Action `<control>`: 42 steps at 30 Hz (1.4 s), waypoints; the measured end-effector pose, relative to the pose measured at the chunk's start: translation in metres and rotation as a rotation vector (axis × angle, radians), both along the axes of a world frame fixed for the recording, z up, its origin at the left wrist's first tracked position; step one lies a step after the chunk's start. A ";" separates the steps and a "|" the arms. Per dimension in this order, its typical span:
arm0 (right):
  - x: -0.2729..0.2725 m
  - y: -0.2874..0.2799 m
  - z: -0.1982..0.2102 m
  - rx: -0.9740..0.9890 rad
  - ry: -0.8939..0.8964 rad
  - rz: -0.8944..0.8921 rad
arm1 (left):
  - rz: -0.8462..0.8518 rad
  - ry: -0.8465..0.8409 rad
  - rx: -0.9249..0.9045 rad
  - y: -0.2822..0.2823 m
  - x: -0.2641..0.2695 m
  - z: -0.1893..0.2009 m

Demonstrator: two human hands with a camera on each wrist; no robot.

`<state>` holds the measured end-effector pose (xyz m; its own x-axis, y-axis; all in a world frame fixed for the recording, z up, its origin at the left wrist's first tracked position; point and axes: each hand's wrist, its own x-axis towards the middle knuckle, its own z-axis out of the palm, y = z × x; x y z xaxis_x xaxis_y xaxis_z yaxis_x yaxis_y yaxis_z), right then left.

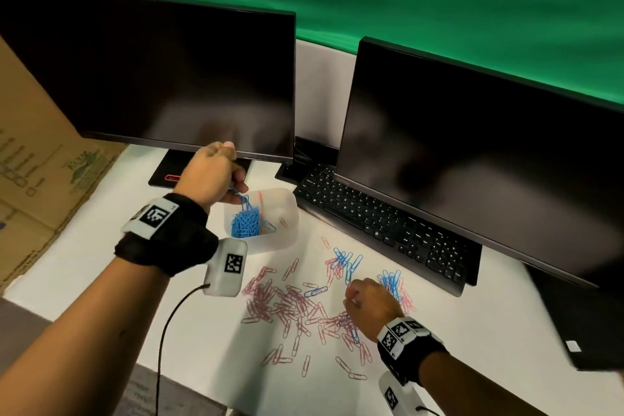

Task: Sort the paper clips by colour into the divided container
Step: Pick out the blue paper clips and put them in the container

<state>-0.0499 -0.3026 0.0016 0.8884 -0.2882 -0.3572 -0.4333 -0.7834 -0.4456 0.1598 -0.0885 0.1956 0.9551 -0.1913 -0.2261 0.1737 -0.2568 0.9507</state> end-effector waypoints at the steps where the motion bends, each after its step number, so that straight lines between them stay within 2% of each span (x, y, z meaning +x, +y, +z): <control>1: -0.001 -0.001 0.000 -0.001 0.001 0.005 | 0.003 -0.004 0.002 0.001 0.005 0.000; 5: -0.006 -0.005 0.000 -0.007 0.004 0.003 | 0.013 -0.007 0.034 -0.001 0.022 -0.007; 10: -0.009 -0.011 0.004 -0.028 0.011 -0.025 | 0.016 -0.044 0.174 -0.008 0.038 -0.037; 16: -0.002 -0.012 0.011 -0.088 0.036 -0.023 | -0.059 -0.010 0.465 -0.006 0.040 -0.095; 19: 0.008 -0.012 0.013 -0.107 0.049 -0.011 | -0.107 -0.202 0.656 -0.006 0.030 -0.111; 21: 0.018 -0.014 0.014 -0.128 0.065 -0.014 | -0.140 -0.428 0.665 -0.011 0.014 -0.115; 23: 0.028 -0.018 0.015 -0.154 0.068 -0.023 | -0.284 -0.537 0.658 -0.020 -0.012 -0.116; 27: 0.047 -0.029 0.018 -0.189 0.070 -0.019 | -0.656 -0.454 0.697 -0.047 -0.071 -0.139; 32: 0.055 -0.039 0.014 -0.288 0.130 0.086 | -0.843 -0.275 0.884 -0.062 -0.108 -0.186; 37: 0.047 -0.039 0.010 -0.310 0.076 0.179 | -0.823 -0.276 0.935 -0.063 -0.109 -0.200; 42: 0.047 -0.040 0.008 -0.199 0.087 0.201 | -0.732 -0.245 0.869 -0.065 -0.104 -0.201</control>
<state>-0.0029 -0.3431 0.0100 0.9032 -0.1813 -0.3890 -0.2903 -0.9256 -0.2428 0.0558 -0.1537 -0.0052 0.7168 -0.5867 -0.3768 -0.4501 -0.8020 0.3926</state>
